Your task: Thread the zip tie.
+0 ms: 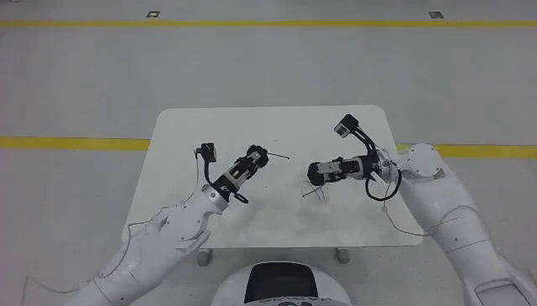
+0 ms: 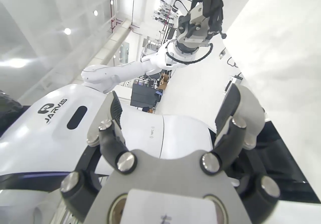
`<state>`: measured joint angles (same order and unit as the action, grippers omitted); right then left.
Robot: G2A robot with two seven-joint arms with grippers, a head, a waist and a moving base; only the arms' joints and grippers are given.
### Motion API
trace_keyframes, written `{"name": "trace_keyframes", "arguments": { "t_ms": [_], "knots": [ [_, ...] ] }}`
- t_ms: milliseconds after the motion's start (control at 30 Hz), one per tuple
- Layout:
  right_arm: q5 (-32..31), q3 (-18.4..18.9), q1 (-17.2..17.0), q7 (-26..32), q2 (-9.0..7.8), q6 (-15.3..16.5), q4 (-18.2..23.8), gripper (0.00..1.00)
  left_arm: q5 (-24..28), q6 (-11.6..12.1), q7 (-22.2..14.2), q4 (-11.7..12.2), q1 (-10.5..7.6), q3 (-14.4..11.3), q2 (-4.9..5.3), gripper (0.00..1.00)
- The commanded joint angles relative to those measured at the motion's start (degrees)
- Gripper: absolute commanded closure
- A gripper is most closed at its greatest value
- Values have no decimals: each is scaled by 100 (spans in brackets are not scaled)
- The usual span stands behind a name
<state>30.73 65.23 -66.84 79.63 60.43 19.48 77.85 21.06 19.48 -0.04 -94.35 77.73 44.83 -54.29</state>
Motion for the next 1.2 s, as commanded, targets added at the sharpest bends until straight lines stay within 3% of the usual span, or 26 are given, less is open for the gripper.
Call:
{"name": "trace_keyframes", "arguments": {
  "t_ms": [0,133,367,567,900,1167],
  "knots": [
    [0,0,0,1,0,0,0,0,1,0,1,0,0,-1,0,100],
    [-15,-83,-30,-110,18,-2,8,0,204,0,-77,-35,39,3,-31,100],
    [786,-485,352,1,234,0,-867,0,810,0,-338,-39,236,155,-116,100],
    [1262,-882,660,1,404,0,-1410,0,831,0,-354,37,419,320,-211,100],
    [1202,-885,589,-140,407,-9,-1266,0,774,0,-343,9,427,356,-236,100],
    [1067,-1031,730,-300,489,-100,-1601,0,774,0,-343,9,427,356,-236,100]
  ]
}}
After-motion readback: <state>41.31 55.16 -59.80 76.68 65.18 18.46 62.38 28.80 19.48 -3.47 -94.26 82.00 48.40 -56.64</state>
